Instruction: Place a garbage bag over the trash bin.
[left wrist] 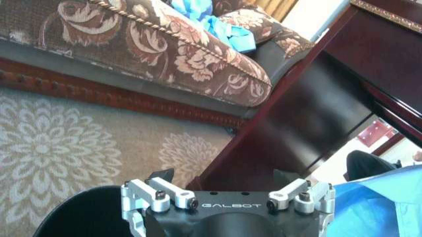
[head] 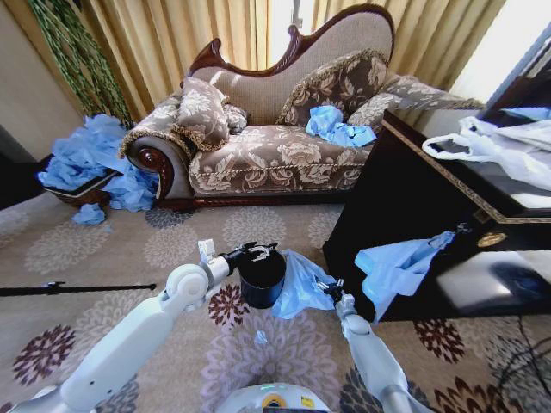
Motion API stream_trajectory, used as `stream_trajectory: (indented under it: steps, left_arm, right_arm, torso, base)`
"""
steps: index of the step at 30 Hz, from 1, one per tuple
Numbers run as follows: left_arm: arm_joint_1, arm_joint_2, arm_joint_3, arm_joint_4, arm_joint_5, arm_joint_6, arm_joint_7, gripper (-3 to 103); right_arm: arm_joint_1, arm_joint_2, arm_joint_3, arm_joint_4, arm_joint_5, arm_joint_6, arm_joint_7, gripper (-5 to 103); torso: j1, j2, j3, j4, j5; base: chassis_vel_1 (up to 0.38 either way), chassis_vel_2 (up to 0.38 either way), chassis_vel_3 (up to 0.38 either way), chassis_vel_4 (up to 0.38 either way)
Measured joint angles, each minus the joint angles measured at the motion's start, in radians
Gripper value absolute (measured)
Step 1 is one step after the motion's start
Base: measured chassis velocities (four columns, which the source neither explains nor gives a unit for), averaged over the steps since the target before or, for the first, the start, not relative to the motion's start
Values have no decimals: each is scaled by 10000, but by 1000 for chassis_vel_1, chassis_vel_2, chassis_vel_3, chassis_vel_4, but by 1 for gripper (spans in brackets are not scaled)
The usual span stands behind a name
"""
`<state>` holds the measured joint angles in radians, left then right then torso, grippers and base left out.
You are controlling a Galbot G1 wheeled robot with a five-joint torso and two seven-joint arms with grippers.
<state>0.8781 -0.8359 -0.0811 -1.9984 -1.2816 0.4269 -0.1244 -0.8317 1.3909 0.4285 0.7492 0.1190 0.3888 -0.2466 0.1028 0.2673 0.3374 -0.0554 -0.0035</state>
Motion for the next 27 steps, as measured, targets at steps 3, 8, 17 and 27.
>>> stream_trajectory:
  steps: [3, 8, 17, 27]
  left_arm:
    - [-16, 36, -4, -7, -3, -10, -7, 100]
    - [-40, 36, -4, -7, -5, -14, -8, 100]
    - [-54, -10, 36, -10, -4, -26, -24, 100]
    - [249, -13, -126, -257, 24, -38, -52, 100]
  right_arm:
    - [-110, 23, 34, -91, 270, -70, -138, 63]
    - [-252, 20, 40, -69, 377, -82, -146, 47]
    - [-709, -54, -62, 644, 427, -50, 66, 14]
    - [-1305, -188, -280, 2087, 559, -31, 812, -2]
  torso:
    - [0, 0, 0, 1, 1]
    - [0, 0, 0, 1, 1]
    - [0, 0, 0, 2, 1]
    - [-1, 0, 0, 2, 0]
  base:
    - [0, 0, 0, 0]
    - [0, 0, 0, 0]
    - [0, 0, 0, 0]
    - [0, 0, 0, 0]
